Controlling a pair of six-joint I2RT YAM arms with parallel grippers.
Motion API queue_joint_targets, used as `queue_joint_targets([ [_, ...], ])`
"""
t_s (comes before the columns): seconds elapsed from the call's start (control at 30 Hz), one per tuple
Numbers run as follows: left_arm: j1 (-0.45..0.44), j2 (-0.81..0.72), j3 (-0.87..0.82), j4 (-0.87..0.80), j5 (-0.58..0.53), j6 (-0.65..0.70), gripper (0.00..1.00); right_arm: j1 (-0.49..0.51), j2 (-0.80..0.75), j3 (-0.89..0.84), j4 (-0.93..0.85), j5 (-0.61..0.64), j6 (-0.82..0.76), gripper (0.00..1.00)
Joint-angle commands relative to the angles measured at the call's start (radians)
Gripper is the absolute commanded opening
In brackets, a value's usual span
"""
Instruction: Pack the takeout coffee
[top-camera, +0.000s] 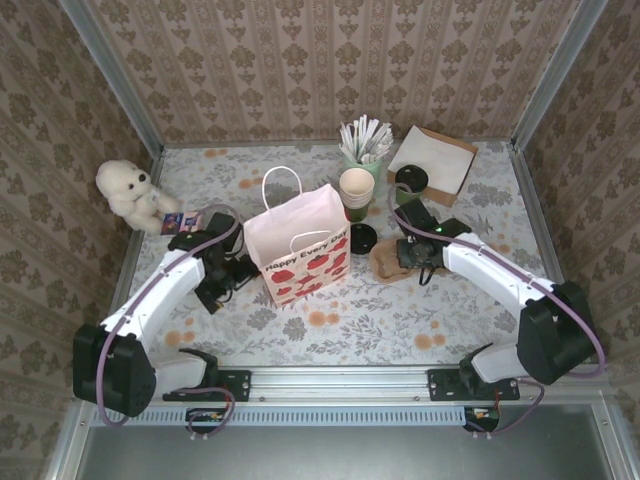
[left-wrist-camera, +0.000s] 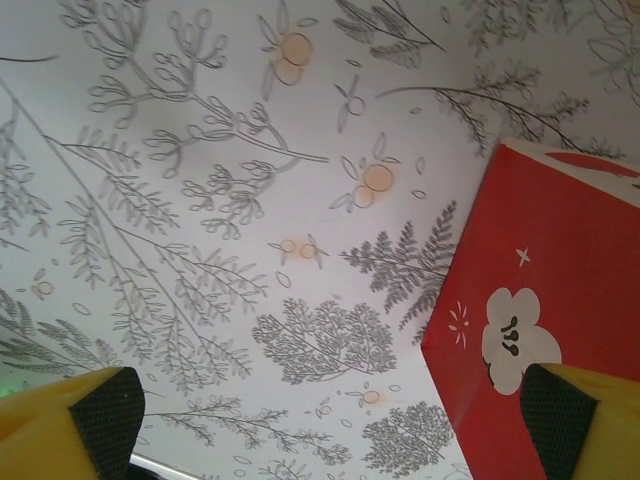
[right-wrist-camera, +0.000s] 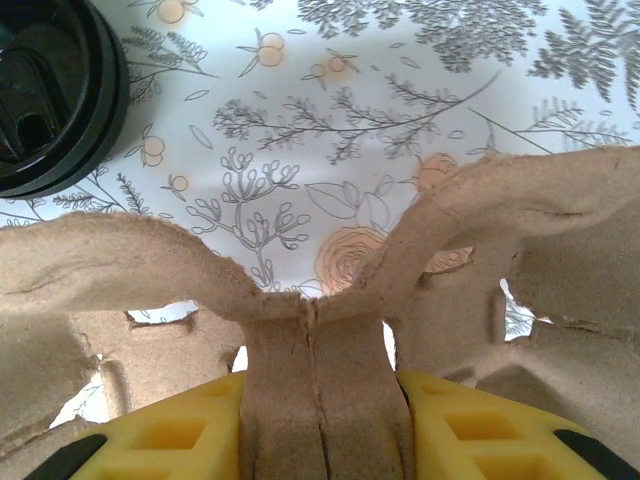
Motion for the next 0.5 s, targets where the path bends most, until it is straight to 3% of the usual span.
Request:
queue_joint_targets([
  [0.0, -0.028, 0.034, 0.052, 0.012, 0.037, -0.016, 1.00, -0.020, -0.054, -0.012, -0.052, 0.006, 0.038, 0.39],
  [0.07, -0.032, 0.047, 0.088, -0.034, 0.006, 0.015, 1.00, -0.021, -0.066, -0.014, -0.056, 0.006, 0.043, 0.39],
  [0.23, -0.019, -0.029, 0.151, -0.167, -0.244, 0.118, 1.00, -0.023, -0.099, -0.010, -0.063, -0.005, 0.055, 0.39],
  [0.37, 0.014, -0.159, 0.134, -0.082, -0.267, 0.258, 1.00, -0.023, -0.118, 0.006, -0.063, -0.012, 0.057, 0.39],
  [0.47, 0.101, -0.228, 0.165, -0.045, -0.263, 0.382, 1.00, -0.021, -0.132, 0.033, -0.075, -0.018, 0.057, 0.38],
])
